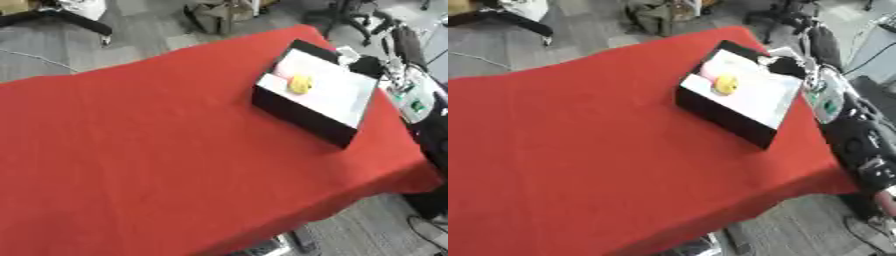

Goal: Pick up the objects with one hand, pass them to the other hand, and then place them into the box on the other side of the table.

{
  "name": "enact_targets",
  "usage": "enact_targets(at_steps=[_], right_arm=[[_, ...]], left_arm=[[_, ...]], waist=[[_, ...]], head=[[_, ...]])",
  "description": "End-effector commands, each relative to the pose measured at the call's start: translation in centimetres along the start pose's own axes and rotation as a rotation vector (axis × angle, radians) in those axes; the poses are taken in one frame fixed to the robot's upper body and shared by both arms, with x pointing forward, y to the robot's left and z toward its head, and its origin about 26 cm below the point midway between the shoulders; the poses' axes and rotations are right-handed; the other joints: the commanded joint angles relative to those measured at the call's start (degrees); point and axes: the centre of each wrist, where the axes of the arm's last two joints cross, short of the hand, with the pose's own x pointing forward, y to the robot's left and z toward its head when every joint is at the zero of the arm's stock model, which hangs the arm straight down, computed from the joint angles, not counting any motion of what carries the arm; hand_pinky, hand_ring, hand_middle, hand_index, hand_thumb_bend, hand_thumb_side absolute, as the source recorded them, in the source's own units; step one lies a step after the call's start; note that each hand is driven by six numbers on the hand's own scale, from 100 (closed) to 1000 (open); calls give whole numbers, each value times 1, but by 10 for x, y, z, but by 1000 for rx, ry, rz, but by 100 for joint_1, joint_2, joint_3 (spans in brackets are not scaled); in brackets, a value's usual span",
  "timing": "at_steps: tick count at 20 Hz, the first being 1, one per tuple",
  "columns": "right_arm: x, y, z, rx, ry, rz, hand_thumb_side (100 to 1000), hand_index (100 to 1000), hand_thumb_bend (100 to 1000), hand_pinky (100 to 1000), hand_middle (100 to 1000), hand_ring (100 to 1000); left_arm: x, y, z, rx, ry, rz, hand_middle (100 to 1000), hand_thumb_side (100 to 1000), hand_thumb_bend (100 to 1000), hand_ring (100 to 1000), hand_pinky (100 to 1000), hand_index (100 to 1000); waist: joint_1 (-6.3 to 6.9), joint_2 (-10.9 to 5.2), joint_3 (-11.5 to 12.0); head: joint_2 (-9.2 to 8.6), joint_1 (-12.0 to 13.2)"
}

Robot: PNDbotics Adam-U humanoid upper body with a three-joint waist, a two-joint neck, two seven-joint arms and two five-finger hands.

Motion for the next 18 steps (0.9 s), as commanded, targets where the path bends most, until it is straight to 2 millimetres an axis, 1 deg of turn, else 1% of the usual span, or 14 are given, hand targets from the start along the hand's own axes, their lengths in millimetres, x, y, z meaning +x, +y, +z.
enact_targets(at_steps=[1, 2, 4, 5, 6, 9, 11, 14, 16, 18], right_arm=[[25, -17, -13, -89, -78, 41, 542, 936, 645, 789, 676, 855], [38, -15, -12, -113, -124, 28, 539, 934, 640, 790, 677, 854], [55, -12, -8, -164, -204, 8, 546, 934, 628, 793, 684, 855], [67, -10, -6, -186, -250, -7, 546, 933, 622, 792, 680, 853], [81, -5, -2, -205, -299, -27, 550, 933, 615, 793, 680, 853], [115, 11, 16, -246, -423, -108, 548, 927, 593, 811, 683, 855], [134, 21, 33, -268, -487, -185, 545, 927, 585, 808, 681, 855], [156, 37, 61, -291, -549, -318, 539, 925, 575, 801, 673, 853], [167, 44, 80, -305, -576, -401, 532, 924, 575, 793, 663, 850], [174, 49, 98, -291, -587, -480, 526, 921, 575, 785, 649, 844]], left_arm=[[13, -1, -1, 44, -47, -16, 519, 604, 385, 491, 638, 627], [13, -2, -1, 56, -55, -15, 519, 602, 387, 492, 639, 628], [15, -6, 0, 71, -69, -12, 525, 603, 388, 499, 644, 631], [16, -9, 1, 76, -83, -2, 527, 602, 389, 502, 646, 632], [17, -13, 1, 84, -95, 8, 531, 604, 389, 506, 649, 635], [18, -26, 3, 102, -116, 54, 537, 614, 381, 511, 651, 640], [17, -37, 4, 108, -110, 100, 541, 620, 382, 515, 652, 643], [14, -54, 8, 108, -104, 176, 548, 627, 384, 525, 657, 647], [15, -62, 9, 116, -111, 220, 554, 630, 385, 532, 662, 652], [14, -70, 12, 127, -110, 260, 558, 637, 382, 538, 666, 652]], waist=[[-4, -84, 5], [1, -81, 1], [14, -73, 5], [27, -68, 31], [37, -65, 41], [51, -50, 60], [49, -38, 62], [34, -21, 39], [20, -4, 20], [5, 8, 2]], head=[[-15, 407], [-15, 569], [-15, 812], [-15, 970], [-15, 1106], [-15, 1410], [-15, 1545], [-15, 1673], [-15, 1694], [-15, 1703]])
